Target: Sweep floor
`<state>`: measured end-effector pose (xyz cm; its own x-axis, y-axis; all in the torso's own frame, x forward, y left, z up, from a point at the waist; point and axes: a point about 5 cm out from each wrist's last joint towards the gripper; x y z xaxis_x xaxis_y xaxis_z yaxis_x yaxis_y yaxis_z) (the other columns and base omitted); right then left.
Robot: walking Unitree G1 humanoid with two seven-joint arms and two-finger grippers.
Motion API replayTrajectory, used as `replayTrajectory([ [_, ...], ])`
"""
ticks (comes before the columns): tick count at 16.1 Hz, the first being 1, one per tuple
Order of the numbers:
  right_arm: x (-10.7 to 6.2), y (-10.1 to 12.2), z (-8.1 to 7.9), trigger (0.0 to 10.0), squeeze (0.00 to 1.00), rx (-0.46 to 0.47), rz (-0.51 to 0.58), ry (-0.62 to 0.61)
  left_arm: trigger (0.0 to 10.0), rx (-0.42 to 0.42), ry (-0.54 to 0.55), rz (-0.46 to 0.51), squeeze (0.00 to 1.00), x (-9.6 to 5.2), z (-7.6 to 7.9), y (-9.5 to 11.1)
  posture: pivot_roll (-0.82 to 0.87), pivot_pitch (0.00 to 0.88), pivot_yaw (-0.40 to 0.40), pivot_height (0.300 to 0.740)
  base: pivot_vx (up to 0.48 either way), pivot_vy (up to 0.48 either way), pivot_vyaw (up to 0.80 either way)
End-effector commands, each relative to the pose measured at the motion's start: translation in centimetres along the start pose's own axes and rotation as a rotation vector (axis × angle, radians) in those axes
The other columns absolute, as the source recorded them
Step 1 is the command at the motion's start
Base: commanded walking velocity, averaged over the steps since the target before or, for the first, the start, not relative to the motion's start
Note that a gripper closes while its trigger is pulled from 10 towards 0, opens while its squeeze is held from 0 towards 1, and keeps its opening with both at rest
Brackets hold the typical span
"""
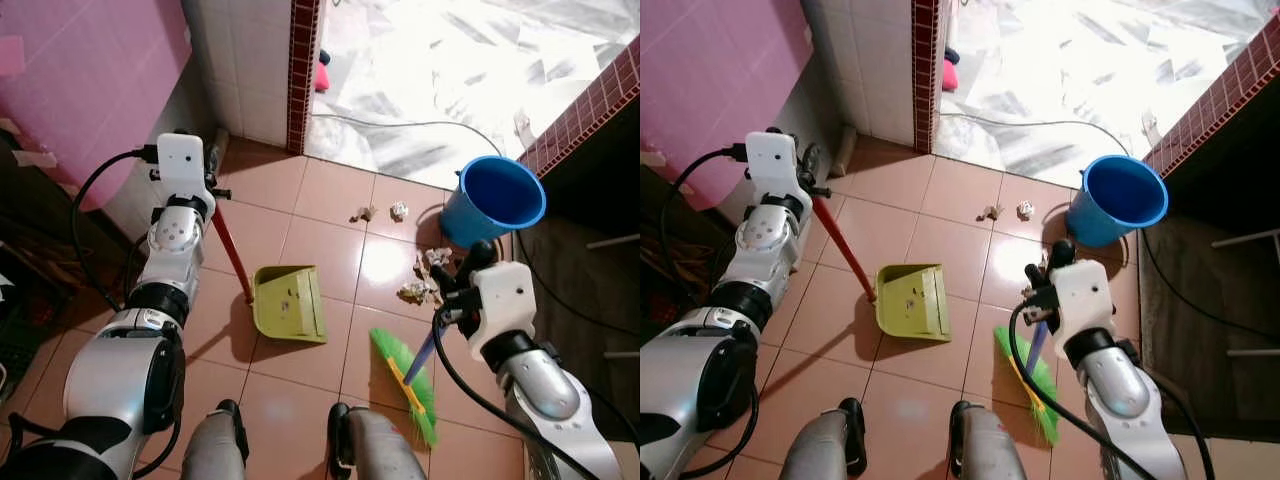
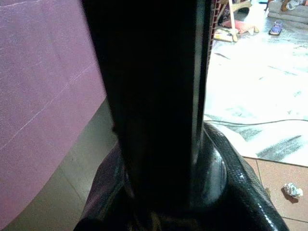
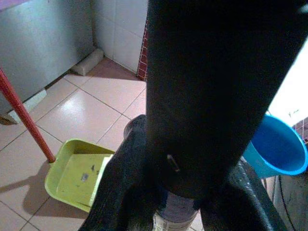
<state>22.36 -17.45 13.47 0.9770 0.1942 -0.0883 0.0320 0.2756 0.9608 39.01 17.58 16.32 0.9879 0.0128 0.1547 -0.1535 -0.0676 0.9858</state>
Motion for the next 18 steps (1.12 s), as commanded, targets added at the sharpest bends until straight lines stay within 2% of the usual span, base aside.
replayTrajectory([
  [1,-0.2,-0.6,0.5,10.0,0.00,-0.037,-0.034,-0.038,0.0,0.026,-0.008,-0.017,0.00,0.0,-0.1,-0.2,-0.26,0.211,-0.073,0.740,0.000,0.000,0.00],
  [7,1.4,-0.5,0.7,10.0,0.00,-0.048,0.003,-0.046,0.0,0.004,-0.018,-0.052,0.00,0.0,0.4,-0.7,-0.25,0.143,-0.061,0.740,0.000,0.000,0.00],
  [10,3.2,-0.2,0.6,10.0,0.00,-0.050,0.040,-0.041,0.0,-0.022,-0.012,-0.023,0.00,0.6,0.6,0.5,-0.21,0.090,-0.056,0.740,0.000,0.000,0.00],
  [12,5.2,0.0,-0.2,10.0,0.00,-0.043,0.077,-0.019,0.0,-0.041,-0.017,0.014,0.00,0.8,0.8,1.2,-0.15,0.040,-0.061,0.740,0.000,0.000,0.00],
  [13,6.1,0.1,-1.0,10.0,0.00,-0.047,0.090,0.006,6.6,-0.059,-0.021,0.010,0.00,0.7,1.1,1.0,-0.12,0.027,-0.070,0.740,0.000,0.000,0.00],
  [14,6.5,0.1,-1.4,10.0,0.00,-0.047,0.096,0.023,10.0,-0.065,-0.030,0.003,0.00,0.6,1.3,0.8,-0.12,0.023,-0.071,0.740,0.000,0.000,0.00],
  [15,7.7,-0.1,-2.3,10.0,0.00,-0.044,0.090,0.038,10.0,-0.106,-0.027,-0.007,0.00,0.0,1.9,0.1,-0.08,0.000,-0.078,0.740,0.000,0.000,0.00],
  [17,8.8,0.1,-2.7,10.0,0.00,-0.030,0.094,0.018,10.0,-0.140,-0.050,-0.016,0.00,-1.2,3.2,-0.8,-0.05,0.000,-0.077,0.740,0.000,0.000,0.00],
  [18,9.8,0.5,-2.8,10.0,0.00,-0.016,0.111,-0.014,10.0,-0.187,-0.075,-0.006,0.00,-2.7,3.7,-1.4,-0.02,0.000,-0.063,0.740,0.000,0.000,0.00],
])
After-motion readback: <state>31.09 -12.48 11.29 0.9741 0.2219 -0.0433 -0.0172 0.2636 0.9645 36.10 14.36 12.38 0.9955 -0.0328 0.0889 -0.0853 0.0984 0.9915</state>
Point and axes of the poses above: a point about 5 cm out from each wrist's last joint towards the gripper, its own x axis pointing out of the wrist towards the gripper, its own y axis along the axis of the wrist's last joint, z = x × y, and after that the axes turned 3 degrees about -x, right-handed
